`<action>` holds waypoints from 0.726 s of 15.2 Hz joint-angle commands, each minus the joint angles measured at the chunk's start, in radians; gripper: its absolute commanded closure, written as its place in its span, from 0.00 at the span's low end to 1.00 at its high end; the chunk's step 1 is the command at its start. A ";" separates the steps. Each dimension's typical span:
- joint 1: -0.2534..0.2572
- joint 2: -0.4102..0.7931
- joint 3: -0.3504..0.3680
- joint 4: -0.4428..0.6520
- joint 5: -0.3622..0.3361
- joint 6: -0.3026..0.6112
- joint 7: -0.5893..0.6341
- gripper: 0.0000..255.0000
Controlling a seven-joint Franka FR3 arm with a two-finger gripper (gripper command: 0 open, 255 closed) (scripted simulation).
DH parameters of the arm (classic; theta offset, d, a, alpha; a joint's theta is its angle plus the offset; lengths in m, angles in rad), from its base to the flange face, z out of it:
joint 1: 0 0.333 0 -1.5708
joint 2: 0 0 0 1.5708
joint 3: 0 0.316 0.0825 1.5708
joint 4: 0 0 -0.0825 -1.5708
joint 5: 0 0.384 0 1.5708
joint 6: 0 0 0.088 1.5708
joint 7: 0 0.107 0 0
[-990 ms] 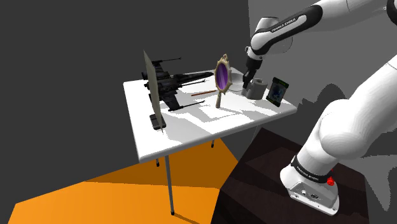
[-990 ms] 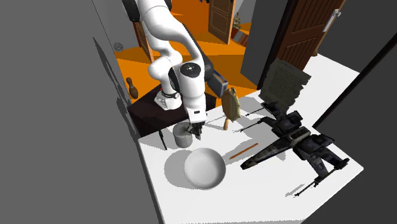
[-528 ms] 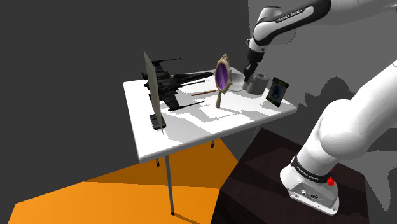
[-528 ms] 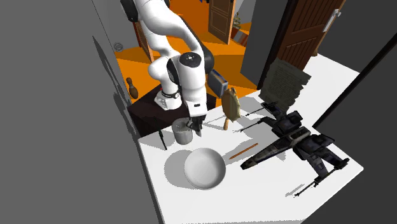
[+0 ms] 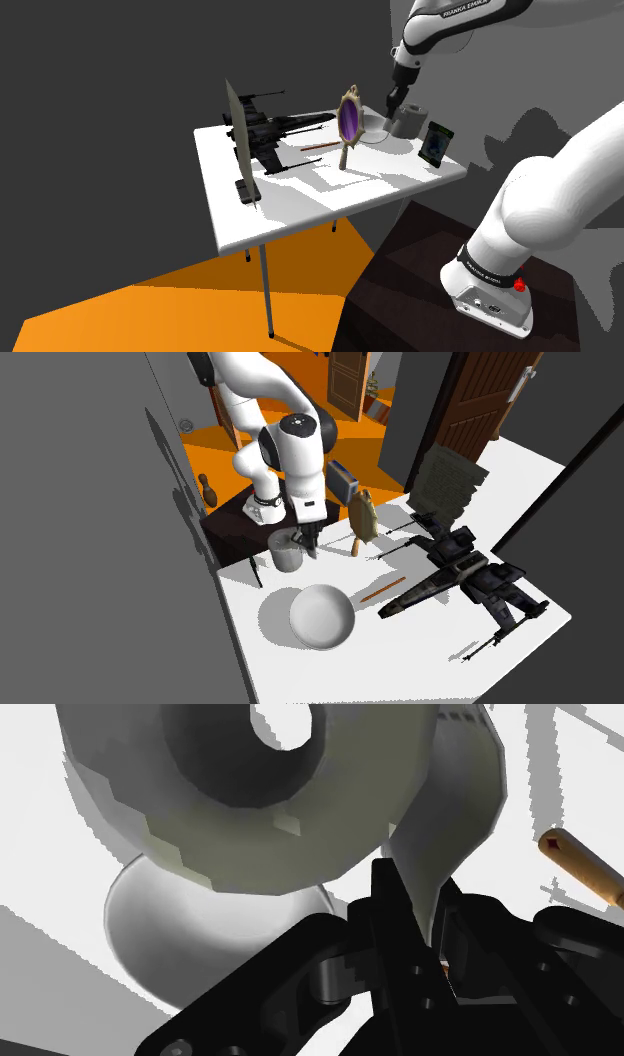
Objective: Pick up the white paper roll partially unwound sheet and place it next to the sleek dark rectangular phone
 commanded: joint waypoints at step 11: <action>0.008 -0.040 0.040 0.104 -0.003 -0.142 0.037 1.00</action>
